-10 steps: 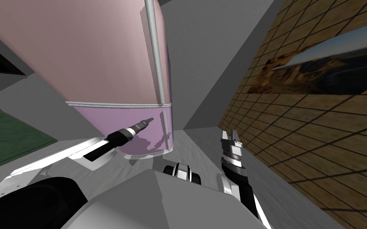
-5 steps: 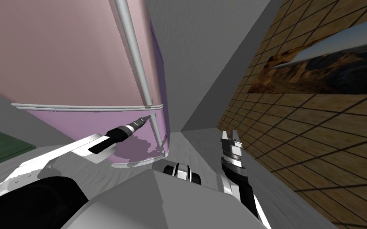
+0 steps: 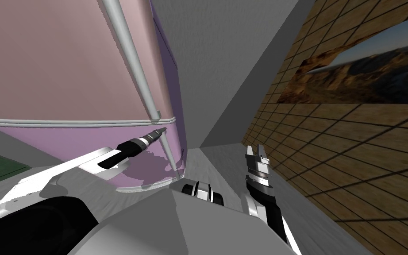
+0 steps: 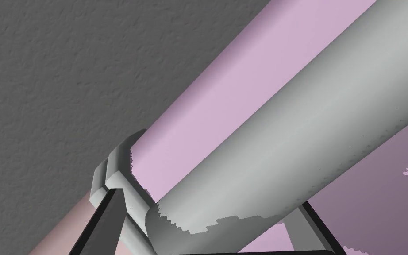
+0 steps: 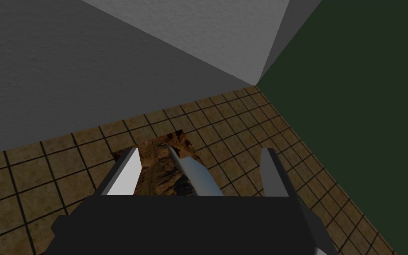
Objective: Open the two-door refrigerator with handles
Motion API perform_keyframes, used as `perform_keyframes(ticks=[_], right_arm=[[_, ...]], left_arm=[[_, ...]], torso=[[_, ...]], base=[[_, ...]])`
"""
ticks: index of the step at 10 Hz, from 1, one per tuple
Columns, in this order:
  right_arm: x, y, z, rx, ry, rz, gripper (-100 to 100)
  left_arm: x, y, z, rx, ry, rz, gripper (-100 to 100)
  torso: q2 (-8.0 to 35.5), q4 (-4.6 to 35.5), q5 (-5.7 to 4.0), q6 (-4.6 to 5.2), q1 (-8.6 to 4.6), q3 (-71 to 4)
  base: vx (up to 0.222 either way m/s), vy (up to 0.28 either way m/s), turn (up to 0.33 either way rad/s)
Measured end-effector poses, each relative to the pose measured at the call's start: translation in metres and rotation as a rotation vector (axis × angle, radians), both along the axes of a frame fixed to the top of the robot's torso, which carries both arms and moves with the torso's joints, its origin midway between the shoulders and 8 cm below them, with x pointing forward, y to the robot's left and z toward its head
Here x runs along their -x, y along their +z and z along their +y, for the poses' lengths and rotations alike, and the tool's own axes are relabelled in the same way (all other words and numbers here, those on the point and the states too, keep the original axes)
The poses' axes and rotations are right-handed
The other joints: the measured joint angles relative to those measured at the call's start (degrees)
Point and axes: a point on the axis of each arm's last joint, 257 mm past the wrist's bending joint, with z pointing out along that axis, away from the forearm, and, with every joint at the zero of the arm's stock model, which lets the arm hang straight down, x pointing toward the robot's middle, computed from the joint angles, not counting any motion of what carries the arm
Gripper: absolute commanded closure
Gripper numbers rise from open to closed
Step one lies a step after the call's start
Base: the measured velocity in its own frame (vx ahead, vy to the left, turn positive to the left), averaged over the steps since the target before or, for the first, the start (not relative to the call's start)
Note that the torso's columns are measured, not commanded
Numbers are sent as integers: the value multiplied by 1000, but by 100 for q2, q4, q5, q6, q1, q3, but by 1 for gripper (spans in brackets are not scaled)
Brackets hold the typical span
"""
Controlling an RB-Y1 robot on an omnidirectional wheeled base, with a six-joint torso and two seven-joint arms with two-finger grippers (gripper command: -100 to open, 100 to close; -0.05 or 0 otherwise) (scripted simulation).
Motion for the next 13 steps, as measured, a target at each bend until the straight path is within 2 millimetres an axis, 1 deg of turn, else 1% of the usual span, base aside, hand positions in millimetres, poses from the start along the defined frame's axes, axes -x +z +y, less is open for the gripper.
perform_keyframes(ticks=[1,3,4,6,10,11,12,13], right_arm=[[0,0,0,0,0,0,0],[0,0,0,0,0,-1,0],[0,0,0,0,0,-1,0],[0,0,0,0,0,0,0],[0,0,0,0,0,0,0],[0,0,0,0,0,0,0],[0,0,0,0,0,0,0],[0,0,0,0,0,0,0]], left_arm=[[0,-1,1,0,2,2,100],[-1,3,-14,-8,-37,-4,100],[1,4,-25,-10,-69,-1,100],[3,1,-45,-6,-118,2,100],[13,4,-94,-9,-243,-1,100],[15,5,-105,-7,-273,3,100],[17,5,-117,-7,-299,0,100],[18,3,-119,-4,-304,6,100]], torso=[[8,6,-7,3,-17,6],[62,9,7,5,-9,44],[54,17,-2,-2,-20,39],[17,20,-7,-31,13,7],[33,24,-8,-25,4,18],[20,26,-19,-21,-21,9],[6,14,-24,0,-51,3],[-42,6,-32,-8,-63,-28]], base=[[-128,56,-20],[-315,87,-89],[-250,113,-44],[-310,119,-51],[-367,134,-64],[-307,105,-22],[-138,53,-25],[-147,87,-232]])
